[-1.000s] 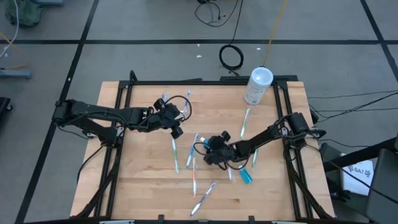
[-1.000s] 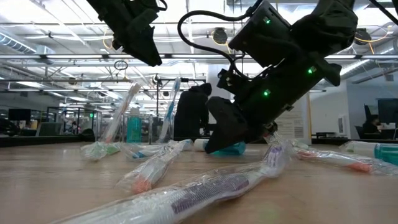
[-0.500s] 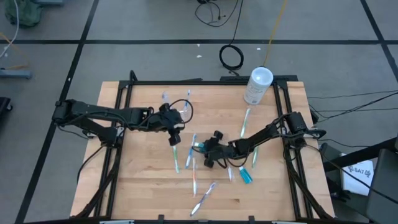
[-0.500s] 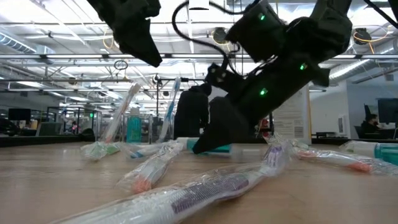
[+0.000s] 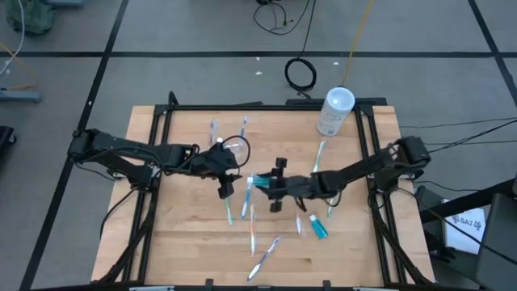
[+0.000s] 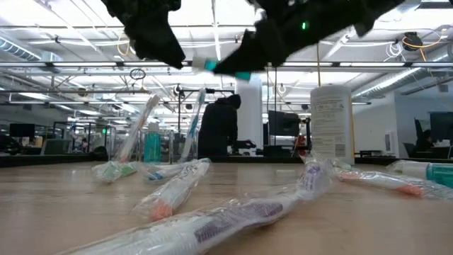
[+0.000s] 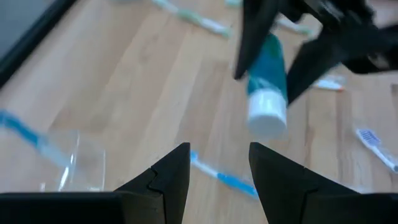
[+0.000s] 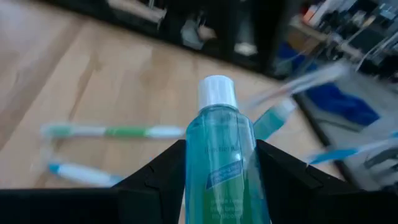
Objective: Pick & Place toothbrushing station
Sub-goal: Put the top blue mouthwash into the middle compartment of the transparent organizer
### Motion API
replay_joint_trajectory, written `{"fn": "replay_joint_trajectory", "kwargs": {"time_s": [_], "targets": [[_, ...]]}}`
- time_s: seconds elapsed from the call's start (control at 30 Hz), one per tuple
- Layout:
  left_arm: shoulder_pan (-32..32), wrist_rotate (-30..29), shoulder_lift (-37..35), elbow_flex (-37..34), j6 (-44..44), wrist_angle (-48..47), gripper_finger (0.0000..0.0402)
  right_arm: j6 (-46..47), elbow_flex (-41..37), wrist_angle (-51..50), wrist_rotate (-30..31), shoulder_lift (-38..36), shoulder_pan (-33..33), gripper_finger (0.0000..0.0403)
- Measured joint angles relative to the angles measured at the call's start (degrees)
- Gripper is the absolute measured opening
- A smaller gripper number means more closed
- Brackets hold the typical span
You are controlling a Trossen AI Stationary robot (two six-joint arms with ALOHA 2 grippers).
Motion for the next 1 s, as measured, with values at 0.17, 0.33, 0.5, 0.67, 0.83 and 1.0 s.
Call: {"fn": "replay_joint_trajectory", "kwargs": {"time_s": [0.17, 0.33, 0.5, 0.67, 0.83, 1.0], "targets": [[-1.9, -0.02, 0.02, 0.0, 10.1, 7.38, 0.017, -0.17, 0.06, -4.63, -5.67, -5.62, -0.04, 0.0164], [-4.24, 0.0, 0.02, 0.0, 18.83, 14.51, 0.017, 2.23, 0.06, -6.66, -8.73, -7.15, 0.41, 0.0165], [-6.05, -0.03, 0.18, 0.0, 21.44, 15.54, 0.017, 0.86, 0.06, -6.28, -8.7, -7.15, 0.55, 0.0164], [-6.61, -0.22, 3.17, 0.0, 19.97, 17.91, 0.017, 0.71, 0.06, -4.51, -8.68, -7.15, 0.55, 0.0164], [-6.98, -3.44, 6.12, 0.0, 22.04, 20.03, 0.017, 0.77, 0.01, -4.64, -8.62, -7.18, 0.55, 0.0164], [-6.93, -4.53, 6.07, 0.0, 22.74, 19.65, 0.017, 0.81, -0.01, -4.4, -8.47, -7.17, 0.48, 0.0164]]}}
